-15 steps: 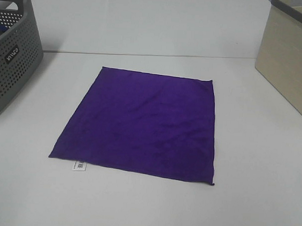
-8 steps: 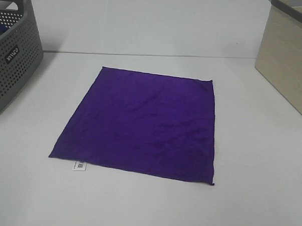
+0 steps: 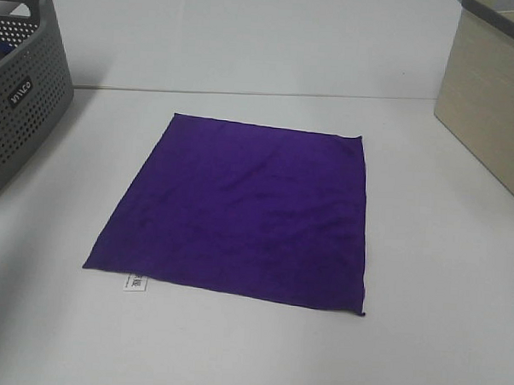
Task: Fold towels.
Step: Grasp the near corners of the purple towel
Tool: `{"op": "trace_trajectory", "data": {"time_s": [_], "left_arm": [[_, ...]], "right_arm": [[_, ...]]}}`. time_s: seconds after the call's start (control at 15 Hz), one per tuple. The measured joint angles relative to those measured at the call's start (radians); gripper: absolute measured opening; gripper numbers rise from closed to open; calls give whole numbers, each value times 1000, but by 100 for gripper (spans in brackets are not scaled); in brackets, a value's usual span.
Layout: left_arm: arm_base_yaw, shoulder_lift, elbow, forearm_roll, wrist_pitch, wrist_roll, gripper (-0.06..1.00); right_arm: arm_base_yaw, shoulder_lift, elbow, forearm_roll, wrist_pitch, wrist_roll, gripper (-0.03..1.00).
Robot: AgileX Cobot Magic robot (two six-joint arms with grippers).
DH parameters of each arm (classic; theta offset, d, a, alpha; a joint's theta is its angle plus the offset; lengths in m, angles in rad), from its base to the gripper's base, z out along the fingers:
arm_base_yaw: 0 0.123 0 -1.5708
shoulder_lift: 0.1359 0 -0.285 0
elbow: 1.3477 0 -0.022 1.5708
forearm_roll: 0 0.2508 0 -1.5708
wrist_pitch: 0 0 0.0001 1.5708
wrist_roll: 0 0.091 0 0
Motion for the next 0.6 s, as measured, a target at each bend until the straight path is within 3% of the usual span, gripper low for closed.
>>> {"op": "trace_trajectory", "data": {"time_s": [0.2, 0.4, 0.53, 0.6], "left_arm": [[-57, 229, -26, -233, 3, 170, 99], [-65, 401, -26, -275, 2, 237, 99], [-65, 503, -26, -278, -46, 273, 99], [-66, 541, -26, -289, -74, 295, 99]], "right_arm": [[-24, 85, -33, 63, -24, -24, 75], [-240, 99, -14, 266, -29, -160, 74], [-479, 102, 39, 572, -10, -340, 74], [-528, 114, 96, 700, 11, -443, 74]]}}
